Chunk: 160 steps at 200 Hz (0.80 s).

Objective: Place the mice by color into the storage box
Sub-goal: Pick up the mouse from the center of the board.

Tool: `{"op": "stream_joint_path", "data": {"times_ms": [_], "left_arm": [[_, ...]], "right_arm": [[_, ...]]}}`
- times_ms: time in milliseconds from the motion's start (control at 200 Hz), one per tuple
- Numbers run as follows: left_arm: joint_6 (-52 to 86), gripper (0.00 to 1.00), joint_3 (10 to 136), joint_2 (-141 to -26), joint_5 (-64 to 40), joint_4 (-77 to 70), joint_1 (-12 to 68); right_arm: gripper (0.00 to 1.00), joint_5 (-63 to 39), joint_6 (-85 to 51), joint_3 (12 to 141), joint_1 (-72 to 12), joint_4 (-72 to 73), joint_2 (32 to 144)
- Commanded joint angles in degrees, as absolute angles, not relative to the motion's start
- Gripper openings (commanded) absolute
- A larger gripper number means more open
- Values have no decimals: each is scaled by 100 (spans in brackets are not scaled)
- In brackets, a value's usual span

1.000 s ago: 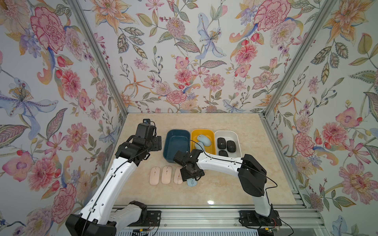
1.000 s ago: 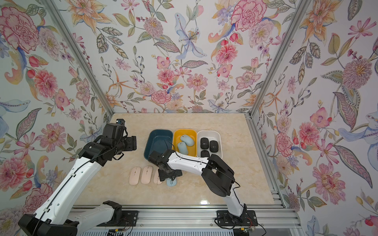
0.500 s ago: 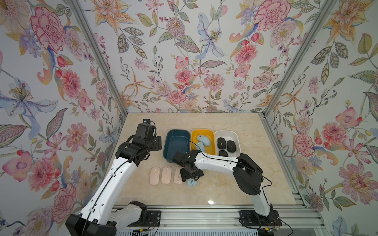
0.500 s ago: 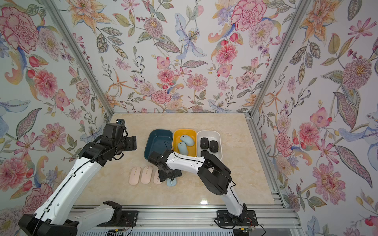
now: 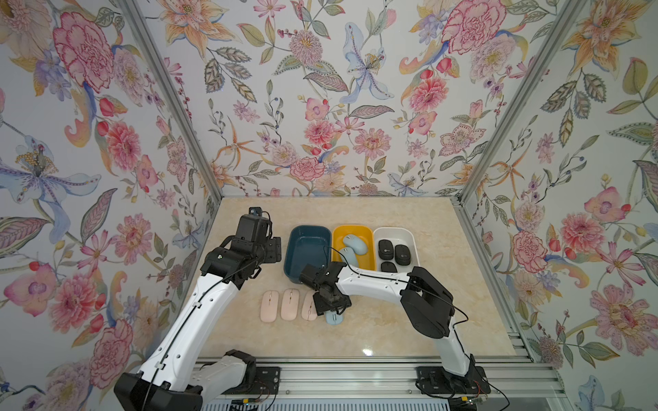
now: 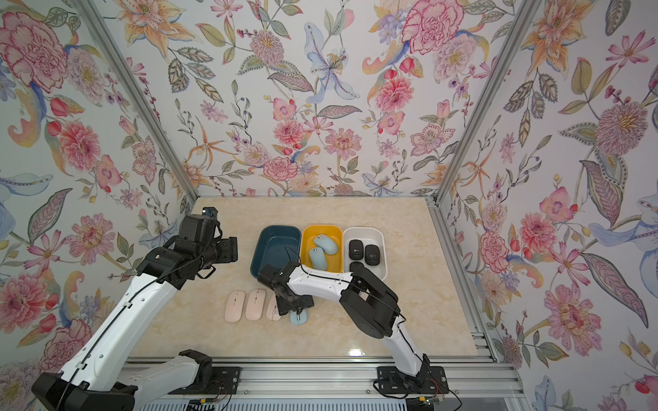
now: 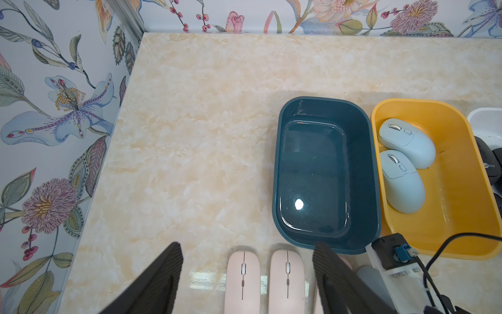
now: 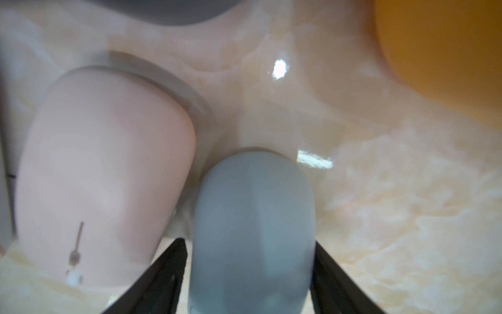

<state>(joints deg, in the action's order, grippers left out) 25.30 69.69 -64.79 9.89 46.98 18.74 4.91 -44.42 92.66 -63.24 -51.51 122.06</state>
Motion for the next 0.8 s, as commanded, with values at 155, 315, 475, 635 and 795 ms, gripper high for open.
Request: {"op": "stream_joint_path", "data": {"times_ms": [155,315,475,635,795], "left_arm": [[2541,79,6915,-6399,1167,4824,1819],[2560,79,6901,-6416,1157,4821,1820],[2561,79,6918,-6425,1168,4818,1819],[2573,79,6919,-6420,1174,4821,1828],[2591,79,6920,-6426,1144,4816,1820]], "right_arm": [[61,439,-4439,9128,-6302,-5289,12128],[61,507,-4419,9138,-6299,-5455,11889],[61,609,-4386,9258,-6298,-5713,11663],[60,728,-4338,9491,-6268,-6034,11395],[61,773,-4153,10030,-6066,-6475,11244]]}}
